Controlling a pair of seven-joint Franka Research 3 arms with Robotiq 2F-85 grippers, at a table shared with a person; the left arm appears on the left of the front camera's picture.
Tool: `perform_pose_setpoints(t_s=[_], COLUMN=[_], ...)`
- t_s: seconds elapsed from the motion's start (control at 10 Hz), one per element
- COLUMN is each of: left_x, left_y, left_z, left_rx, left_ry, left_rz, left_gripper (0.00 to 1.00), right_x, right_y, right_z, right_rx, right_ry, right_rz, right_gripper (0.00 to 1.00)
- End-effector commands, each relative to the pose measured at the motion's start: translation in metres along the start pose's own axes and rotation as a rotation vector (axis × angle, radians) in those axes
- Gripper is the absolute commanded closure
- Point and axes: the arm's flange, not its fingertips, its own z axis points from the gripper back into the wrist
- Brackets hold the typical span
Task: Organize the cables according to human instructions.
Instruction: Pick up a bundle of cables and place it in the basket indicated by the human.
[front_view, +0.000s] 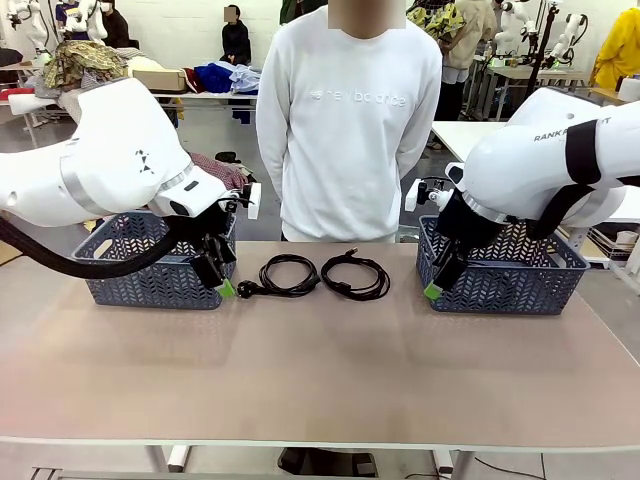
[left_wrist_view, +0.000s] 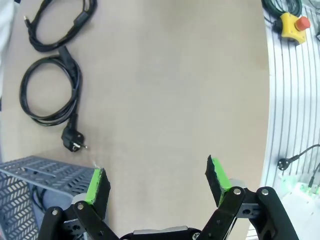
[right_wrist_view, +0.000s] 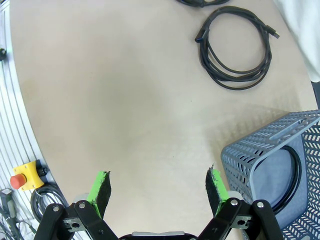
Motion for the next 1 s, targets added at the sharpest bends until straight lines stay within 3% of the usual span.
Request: perform_pose_setpoints(t_s=[0.0,0.9], left_x=[-0.0012,-0.0012], left_y=[0.0014,0.0014], left_z=[0.0025,0.0025], left_rx=[0.007,0.007], left_ry=[0.0,0.0], left_rz=[-0.004,-0.004], left_gripper=[0.0,0.0], right_x=[0.002,0.002], right_y=[-0.0011,-0.0011], right_z=[0.0017,0.0017], right_rx=[-0.011,-0.011], right_ry=[0.007,0.007], right_rz=[-0.002,-0.002], right_gripper=[0.0,0.0])
